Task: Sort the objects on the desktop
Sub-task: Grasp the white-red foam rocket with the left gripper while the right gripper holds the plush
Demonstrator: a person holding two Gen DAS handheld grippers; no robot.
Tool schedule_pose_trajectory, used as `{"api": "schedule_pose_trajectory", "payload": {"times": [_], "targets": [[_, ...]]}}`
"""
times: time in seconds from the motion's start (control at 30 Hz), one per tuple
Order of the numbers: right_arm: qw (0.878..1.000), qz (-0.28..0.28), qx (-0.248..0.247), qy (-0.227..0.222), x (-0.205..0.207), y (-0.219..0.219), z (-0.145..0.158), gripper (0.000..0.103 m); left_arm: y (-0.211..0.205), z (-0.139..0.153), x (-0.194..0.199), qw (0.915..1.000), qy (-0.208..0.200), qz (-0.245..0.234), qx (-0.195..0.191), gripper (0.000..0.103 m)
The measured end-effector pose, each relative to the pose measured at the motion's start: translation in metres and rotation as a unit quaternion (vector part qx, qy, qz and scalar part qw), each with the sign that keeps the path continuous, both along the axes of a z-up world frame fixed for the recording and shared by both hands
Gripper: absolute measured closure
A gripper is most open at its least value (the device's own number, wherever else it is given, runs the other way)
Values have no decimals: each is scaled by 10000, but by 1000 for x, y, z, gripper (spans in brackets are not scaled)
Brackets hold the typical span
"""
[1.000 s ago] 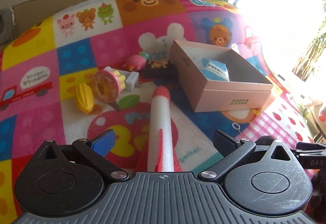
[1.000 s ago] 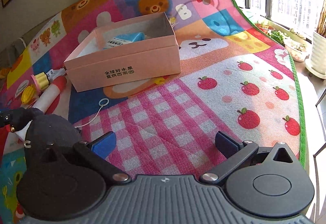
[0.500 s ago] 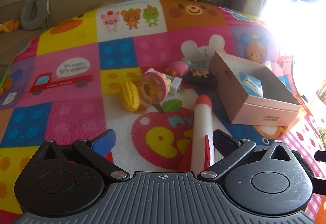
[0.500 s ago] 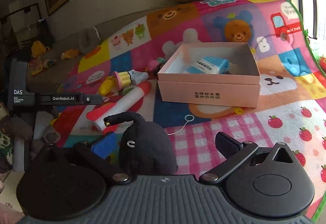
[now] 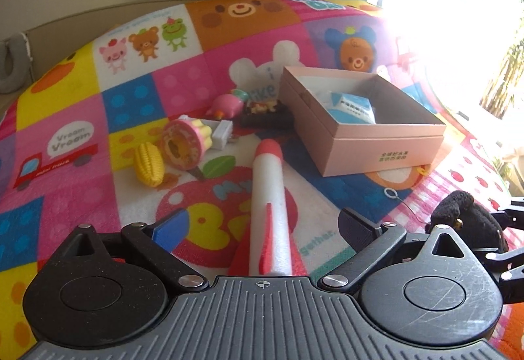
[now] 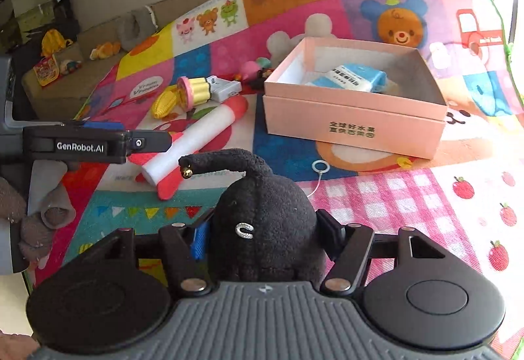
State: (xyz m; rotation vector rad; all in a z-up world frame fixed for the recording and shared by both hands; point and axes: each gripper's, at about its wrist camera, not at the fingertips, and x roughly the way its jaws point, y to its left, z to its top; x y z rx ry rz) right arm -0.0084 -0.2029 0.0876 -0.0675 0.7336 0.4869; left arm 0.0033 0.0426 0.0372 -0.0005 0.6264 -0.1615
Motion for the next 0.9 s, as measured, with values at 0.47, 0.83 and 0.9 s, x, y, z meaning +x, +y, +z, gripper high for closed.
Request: {"api": "schedule_pose_trajectory", "payload": {"times": [0.47, 0.83, 0.9], "targets": [[9989, -452, -90, 32, -9, -22, 1, 39, -17, -25, 50, 9976, 602, 32, 341, 47], [9978, -642, -125, 73, -21, -32, 7, 39, -27, -3, -6, 9971, 502, -371, 439, 67], [9977, -658, -148, 91, -27, -36, 10, 39, -33, 6, -27, 9967, 420, -552, 429, 67]]}}
